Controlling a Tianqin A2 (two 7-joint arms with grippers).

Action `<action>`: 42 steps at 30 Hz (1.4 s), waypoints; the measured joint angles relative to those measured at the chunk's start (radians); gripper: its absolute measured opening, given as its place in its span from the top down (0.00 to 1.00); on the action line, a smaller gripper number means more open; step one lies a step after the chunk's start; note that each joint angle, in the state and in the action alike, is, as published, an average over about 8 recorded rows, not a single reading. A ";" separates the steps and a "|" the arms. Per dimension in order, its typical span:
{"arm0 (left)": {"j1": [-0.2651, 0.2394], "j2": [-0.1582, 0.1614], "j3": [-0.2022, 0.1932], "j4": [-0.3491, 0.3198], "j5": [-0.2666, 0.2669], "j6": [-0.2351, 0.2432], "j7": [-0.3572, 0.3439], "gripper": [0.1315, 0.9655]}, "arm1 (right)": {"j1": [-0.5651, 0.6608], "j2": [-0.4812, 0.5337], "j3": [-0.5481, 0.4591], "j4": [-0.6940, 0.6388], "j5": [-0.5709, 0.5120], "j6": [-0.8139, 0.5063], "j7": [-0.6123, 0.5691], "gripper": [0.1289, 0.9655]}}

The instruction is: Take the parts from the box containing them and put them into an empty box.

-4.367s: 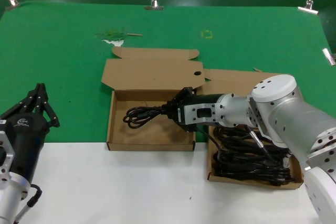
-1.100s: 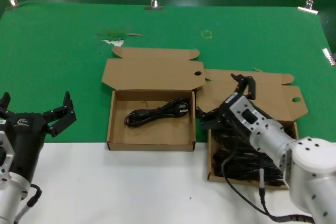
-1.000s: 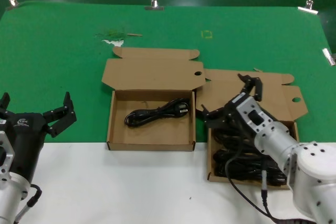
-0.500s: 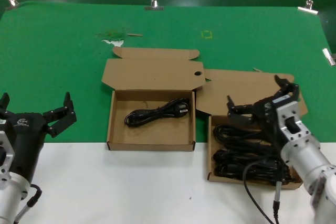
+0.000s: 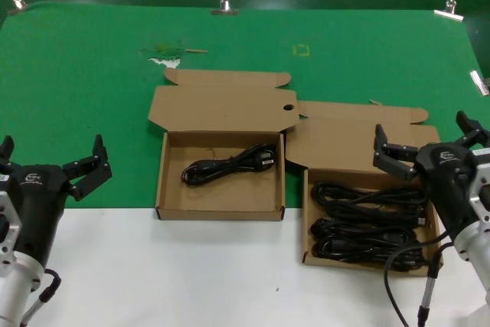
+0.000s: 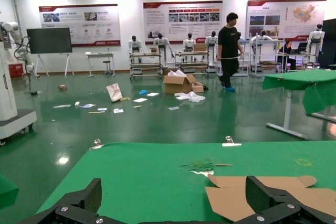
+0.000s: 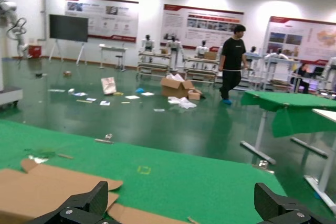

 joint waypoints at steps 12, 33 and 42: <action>0.000 0.000 0.000 0.000 0.000 0.000 0.000 0.00 | -0.027 0.007 0.008 0.039 0.006 0.014 0.027 0.00; 0.000 0.000 0.000 0.000 0.000 0.000 0.000 0.00 | -0.027 0.007 0.008 0.039 0.006 0.014 0.027 0.00; 0.000 0.000 0.000 0.000 0.000 0.000 0.000 0.00 | -0.027 0.007 0.008 0.039 0.006 0.014 0.027 0.00</action>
